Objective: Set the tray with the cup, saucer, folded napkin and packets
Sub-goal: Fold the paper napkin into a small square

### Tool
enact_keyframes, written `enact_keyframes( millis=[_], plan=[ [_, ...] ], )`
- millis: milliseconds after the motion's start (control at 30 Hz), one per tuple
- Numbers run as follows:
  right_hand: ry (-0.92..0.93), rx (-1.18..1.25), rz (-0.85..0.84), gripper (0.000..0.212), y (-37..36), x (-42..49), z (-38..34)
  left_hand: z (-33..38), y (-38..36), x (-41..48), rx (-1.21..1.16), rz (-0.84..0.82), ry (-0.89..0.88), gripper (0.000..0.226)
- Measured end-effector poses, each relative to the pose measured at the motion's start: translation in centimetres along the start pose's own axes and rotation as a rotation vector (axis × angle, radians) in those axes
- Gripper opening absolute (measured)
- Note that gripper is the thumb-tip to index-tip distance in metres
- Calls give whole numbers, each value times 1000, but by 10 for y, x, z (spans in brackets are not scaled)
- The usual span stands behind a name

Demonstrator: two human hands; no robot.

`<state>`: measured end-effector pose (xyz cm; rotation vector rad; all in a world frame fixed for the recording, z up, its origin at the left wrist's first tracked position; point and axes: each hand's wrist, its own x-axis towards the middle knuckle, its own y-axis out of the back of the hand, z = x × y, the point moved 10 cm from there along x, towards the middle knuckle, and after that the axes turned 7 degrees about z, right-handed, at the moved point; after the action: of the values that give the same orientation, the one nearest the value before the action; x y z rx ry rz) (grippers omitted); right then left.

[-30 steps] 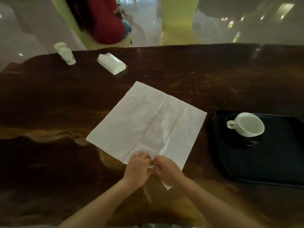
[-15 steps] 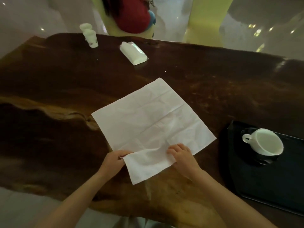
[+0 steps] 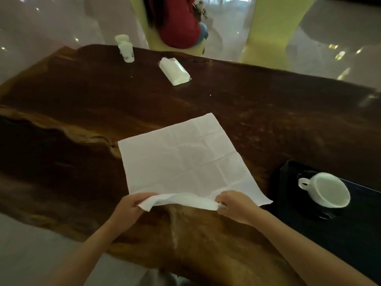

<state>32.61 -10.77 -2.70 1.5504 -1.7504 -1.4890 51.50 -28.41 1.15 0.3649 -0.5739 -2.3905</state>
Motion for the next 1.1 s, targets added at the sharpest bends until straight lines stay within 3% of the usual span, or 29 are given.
enact_keyframes(
  millis=[200, 334, 467, 634, 767, 934, 1101],
  plan=[
    [-139, -37, -32, 25, 23, 4, 68, -26, 27, -14, -214, 113, 284, 20],
    [-108, -26, -150, 11, 59, 30, 79, -40, 43, -13, -197, 194, 373, 40],
    [-53, 0, -126, 6, 113, 69, 65, -43, 71, 10, -241, 313, 378, 31],
    [-212, 411, 127, 4, 165, 127, 68, -49, 108, 60, -271, 527, 378, 12],
    [-327, 646, 386, 10, 167, 168, 84, -76, 112, 107, -213, 541, 395, 9],
    [-299, 504, 707, 12, 155, 204, 93, -107, 116, 150, 12, 633, 384, 22],
    [-250, 327, 889, 16, 152, 223, 95, -121, 119, 182, 141, 735, 344, 24]
  ],
)
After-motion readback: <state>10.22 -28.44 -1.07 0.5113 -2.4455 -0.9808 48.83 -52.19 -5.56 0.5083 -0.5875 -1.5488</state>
